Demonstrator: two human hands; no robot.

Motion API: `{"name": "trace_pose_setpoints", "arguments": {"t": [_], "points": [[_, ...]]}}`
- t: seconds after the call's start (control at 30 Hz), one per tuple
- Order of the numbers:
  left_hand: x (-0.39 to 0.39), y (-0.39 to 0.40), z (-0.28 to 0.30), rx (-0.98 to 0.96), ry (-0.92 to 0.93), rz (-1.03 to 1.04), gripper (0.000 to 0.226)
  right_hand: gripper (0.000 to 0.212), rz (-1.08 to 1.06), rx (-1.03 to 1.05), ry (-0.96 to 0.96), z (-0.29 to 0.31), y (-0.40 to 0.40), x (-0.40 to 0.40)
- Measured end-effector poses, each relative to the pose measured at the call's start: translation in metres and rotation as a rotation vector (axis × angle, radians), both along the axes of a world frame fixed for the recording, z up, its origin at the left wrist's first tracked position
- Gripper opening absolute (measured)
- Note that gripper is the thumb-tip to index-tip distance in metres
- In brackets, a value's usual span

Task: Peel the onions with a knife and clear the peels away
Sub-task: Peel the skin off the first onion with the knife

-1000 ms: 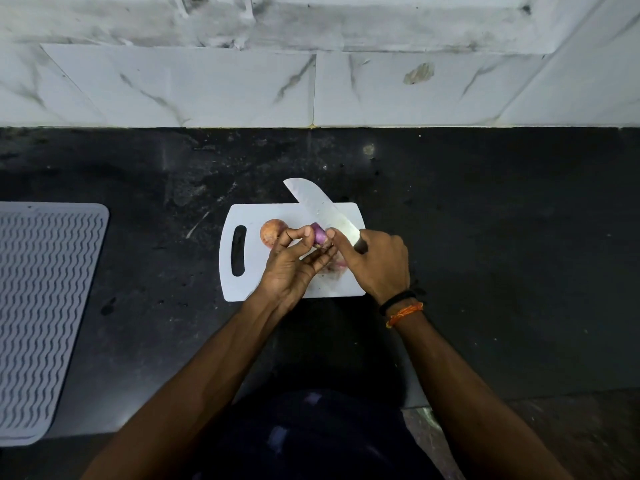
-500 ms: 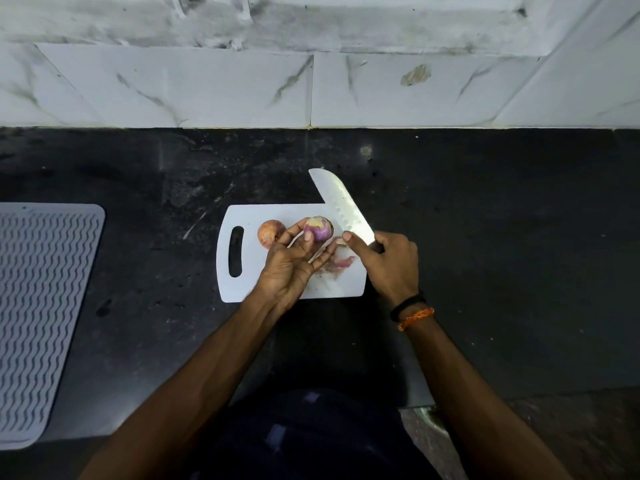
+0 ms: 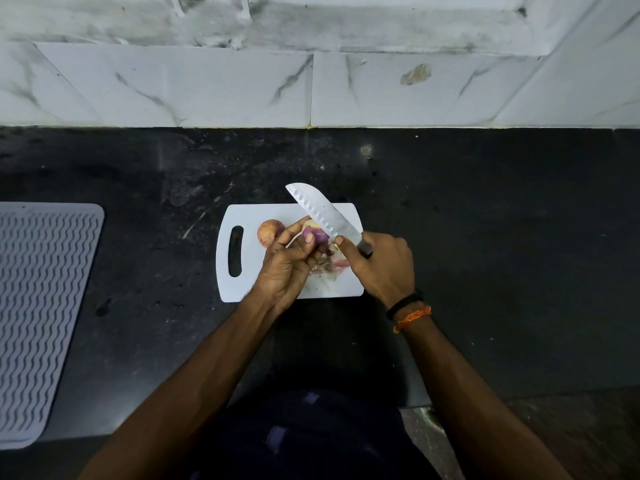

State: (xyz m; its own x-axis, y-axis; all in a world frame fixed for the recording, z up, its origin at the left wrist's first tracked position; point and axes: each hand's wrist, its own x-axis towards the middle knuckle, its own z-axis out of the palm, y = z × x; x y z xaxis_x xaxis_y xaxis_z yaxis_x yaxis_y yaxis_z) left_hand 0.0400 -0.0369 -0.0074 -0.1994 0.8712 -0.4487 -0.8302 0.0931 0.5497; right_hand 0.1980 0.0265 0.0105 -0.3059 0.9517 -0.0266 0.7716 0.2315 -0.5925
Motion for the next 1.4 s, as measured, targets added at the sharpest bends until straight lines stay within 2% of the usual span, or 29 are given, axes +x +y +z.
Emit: {"name": "trace_pose_setpoints", "arguments": {"t": [0.1,0.23,0.33,0.5,0.7,0.8,0.93,0.97,1.03,1.1,1.33,1.4], "points": [[-0.002,0.0,-0.002,0.009,0.046,0.007,0.041,0.067,0.011,-0.013,-0.006,-0.002,0.002,0.001],[-0.002,0.0,-0.006,0.005,0.069,0.011,0.034,0.056,0.013,0.008,-0.011,-0.001,0.003,-0.001],[-0.002,0.0,-0.006,0.001,0.078,0.016,0.044,0.059,0.018,0.034,0.019,-0.003,-0.001,-0.003],[-0.003,-0.002,-0.007,-0.017,0.135,-0.002,0.032,0.058,0.043,0.03,0.01,-0.001,-0.002,-0.002],[0.001,-0.004,-0.003,-0.018,0.199,-0.072,0.04,0.059,-0.031,0.074,-0.067,0.01,-0.004,-0.012],[0.001,-0.004,-0.003,-0.039,0.232,-0.053,0.028,0.058,0.006,0.057,-0.083,0.01,0.0,-0.013],[-0.002,-0.003,-0.006,-0.015,0.224,-0.01,0.018,0.066,0.054,-0.023,0.055,0.004,0.0,-0.009],[-0.003,-0.002,-0.007,0.002,0.213,-0.007,0.019,0.073,0.042,-0.06,0.126,0.003,-0.001,-0.007],[-0.002,0.0,-0.005,-0.001,0.152,-0.001,0.036,0.083,-0.003,-0.106,0.237,0.0,0.0,-0.005],[-0.001,0.0,-0.005,-0.006,0.061,-0.002,0.04,0.082,-0.043,-0.132,0.277,-0.002,0.001,-0.003],[0.003,0.003,0.009,-0.135,-0.026,0.016,0.013,0.069,0.0,-0.245,0.34,0.009,-0.005,0.003],[0.002,0.004,0.008,-0.141,-0.042,0.041,0.027,0.066,-0.018,-0.274,0.378,0.009,-0.008,0.004]]}}
